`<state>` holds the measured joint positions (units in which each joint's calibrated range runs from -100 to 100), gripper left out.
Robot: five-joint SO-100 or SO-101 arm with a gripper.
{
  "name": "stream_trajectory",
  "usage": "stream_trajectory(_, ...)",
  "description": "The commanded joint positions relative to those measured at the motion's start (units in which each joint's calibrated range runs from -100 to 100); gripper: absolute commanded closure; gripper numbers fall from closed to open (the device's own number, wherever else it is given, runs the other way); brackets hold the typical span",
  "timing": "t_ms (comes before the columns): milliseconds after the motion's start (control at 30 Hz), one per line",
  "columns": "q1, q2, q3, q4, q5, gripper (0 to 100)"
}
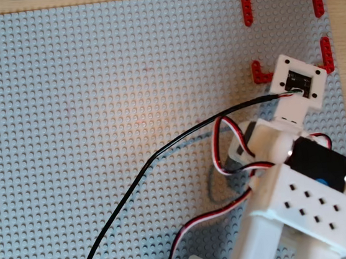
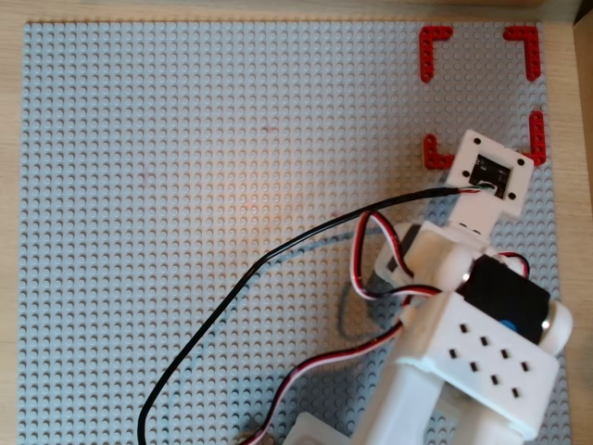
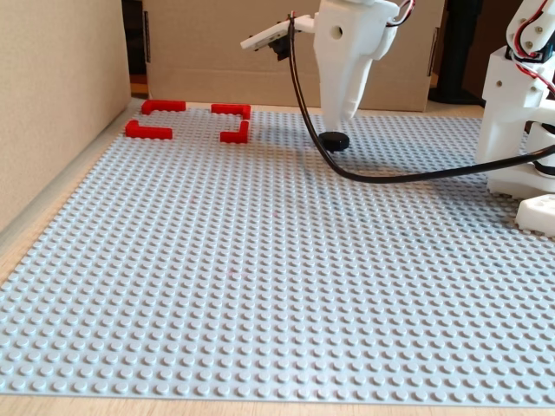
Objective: Grab the Lego and store it in red box
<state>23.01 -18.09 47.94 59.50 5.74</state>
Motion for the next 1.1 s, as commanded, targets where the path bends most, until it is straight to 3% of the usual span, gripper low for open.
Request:
stream_trajectory(0, -0.4, 2.4, -0.7, -0.9, 0.3, 82)
stream_trajectory(233, 1.1, 11.1, -4.5, -2.4, 1.3, 83)
stream_trajectory(767, 4.5, 11.2, -7.1, -2.6, 1.0, 82)
stream_trajectory(1067, 5.2, 11.2, -7.8, -2.3, 1.1, 75)
